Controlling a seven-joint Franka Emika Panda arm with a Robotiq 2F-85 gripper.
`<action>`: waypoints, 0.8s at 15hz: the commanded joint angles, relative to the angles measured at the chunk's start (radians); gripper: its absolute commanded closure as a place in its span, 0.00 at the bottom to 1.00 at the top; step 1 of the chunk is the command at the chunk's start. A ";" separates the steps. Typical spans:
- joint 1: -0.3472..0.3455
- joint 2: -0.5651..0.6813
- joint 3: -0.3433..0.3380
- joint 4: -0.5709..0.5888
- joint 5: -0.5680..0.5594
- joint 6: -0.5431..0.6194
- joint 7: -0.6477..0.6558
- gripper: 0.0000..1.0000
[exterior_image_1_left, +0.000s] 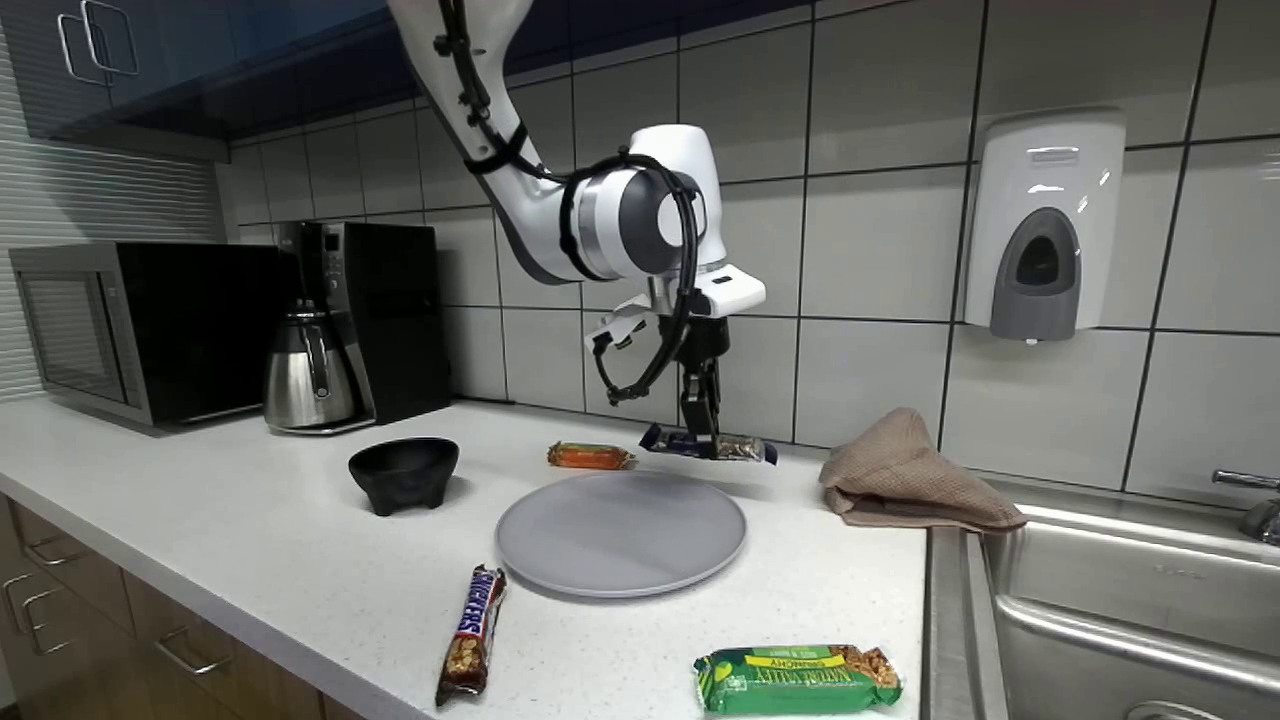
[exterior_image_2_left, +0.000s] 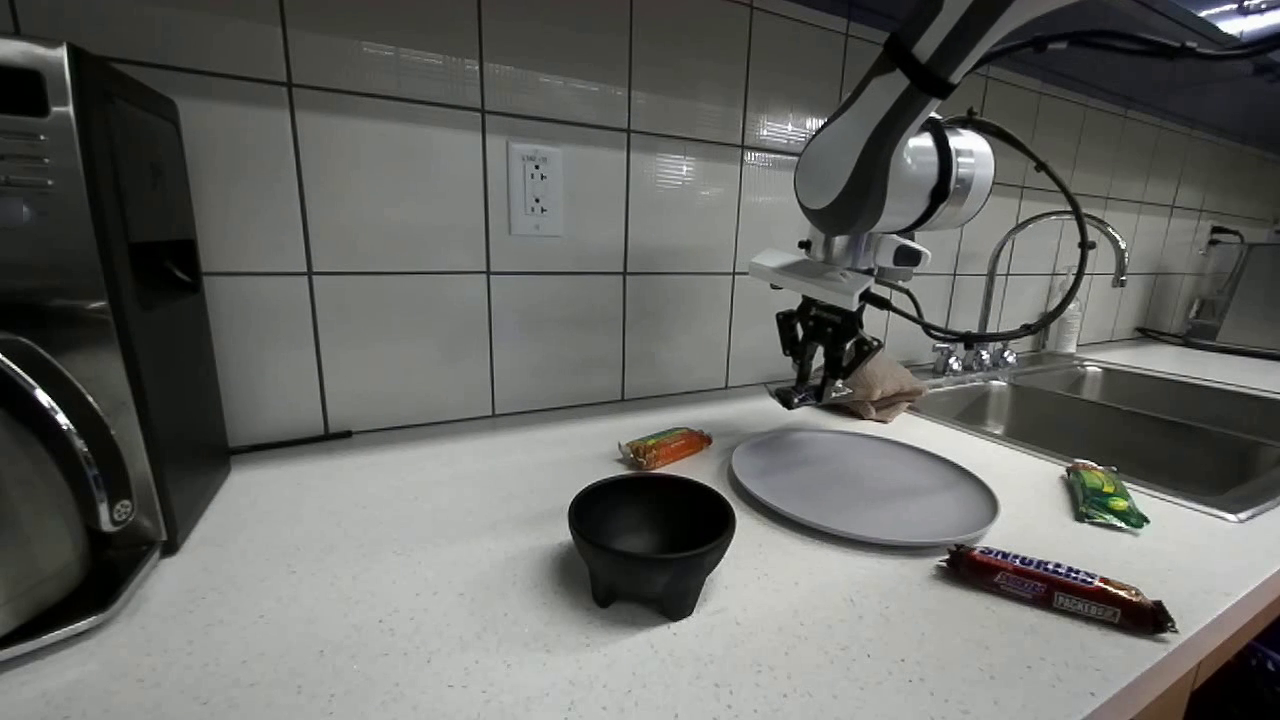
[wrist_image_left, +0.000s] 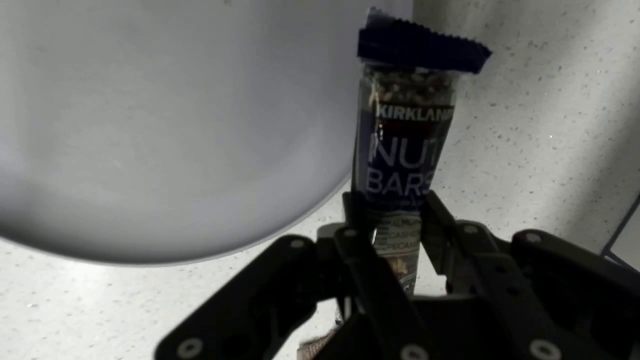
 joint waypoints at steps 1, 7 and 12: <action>-0.006 -0.091 0.010 -0.111 -0.017 0.020 -0.048 0.92; -0.004 -0.127 0.005 -0.184 -0.035 0.015 -0.070 0.92; 0.001 -0.115 0.004 -0.196 -0.060 0.007 -0.059 0.92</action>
